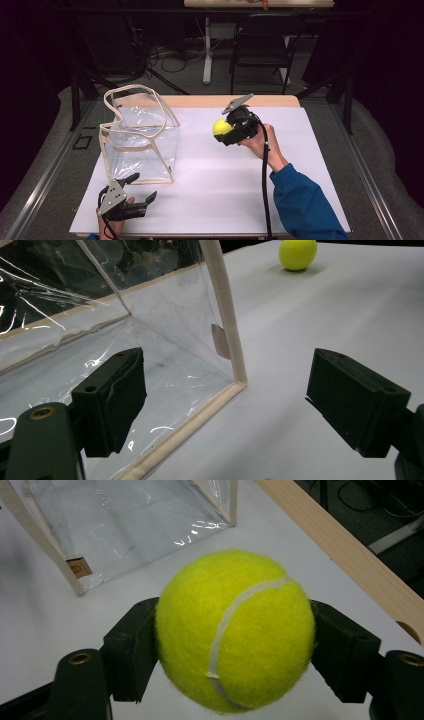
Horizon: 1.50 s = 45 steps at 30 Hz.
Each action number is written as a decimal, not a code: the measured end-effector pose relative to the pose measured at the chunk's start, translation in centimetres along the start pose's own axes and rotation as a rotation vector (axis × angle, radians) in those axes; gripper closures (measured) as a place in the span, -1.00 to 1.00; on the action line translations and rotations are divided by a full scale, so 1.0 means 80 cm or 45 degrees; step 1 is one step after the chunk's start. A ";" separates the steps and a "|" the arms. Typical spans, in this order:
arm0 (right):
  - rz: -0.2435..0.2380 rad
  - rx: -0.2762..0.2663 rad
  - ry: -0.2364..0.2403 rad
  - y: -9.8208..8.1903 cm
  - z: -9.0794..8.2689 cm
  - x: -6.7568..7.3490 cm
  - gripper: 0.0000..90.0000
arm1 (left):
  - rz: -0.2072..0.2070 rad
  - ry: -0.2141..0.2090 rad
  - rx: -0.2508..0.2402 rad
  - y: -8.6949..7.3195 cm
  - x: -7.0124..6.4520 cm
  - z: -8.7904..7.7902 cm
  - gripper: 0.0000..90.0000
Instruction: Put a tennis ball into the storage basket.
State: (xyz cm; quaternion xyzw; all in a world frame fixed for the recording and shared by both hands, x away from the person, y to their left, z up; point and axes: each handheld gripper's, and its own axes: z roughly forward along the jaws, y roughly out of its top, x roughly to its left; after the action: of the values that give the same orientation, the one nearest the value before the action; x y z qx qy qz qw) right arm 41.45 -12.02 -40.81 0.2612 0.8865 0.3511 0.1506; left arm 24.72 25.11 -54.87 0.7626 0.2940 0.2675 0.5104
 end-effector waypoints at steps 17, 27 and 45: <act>-0.009 0.006 0.015 0.012 0.005 -0.003 -0.41 | 0.001 -0.001 -0.002 0.000 0.000 0.000 -0.65; -0.009 0.006 0.020 0.015 0.008 -0.005 -0.41 | -0.002 -0.005 0.000 0.000 0.000 0.000 -0.65; -0.031 -0.002 0.021 0.044 0.007 -0.012 -0.41 | -0.002 -0.003 -0.005 0.000 0.000 0.000 -0.65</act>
State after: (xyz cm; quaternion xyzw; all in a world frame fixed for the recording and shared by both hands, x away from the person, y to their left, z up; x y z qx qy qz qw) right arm 43.74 -10.08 -38.69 0.2474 0.8905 0.3522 0.1477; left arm 24.73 25.08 -54.89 0.7617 0.2935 0.2665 0.5124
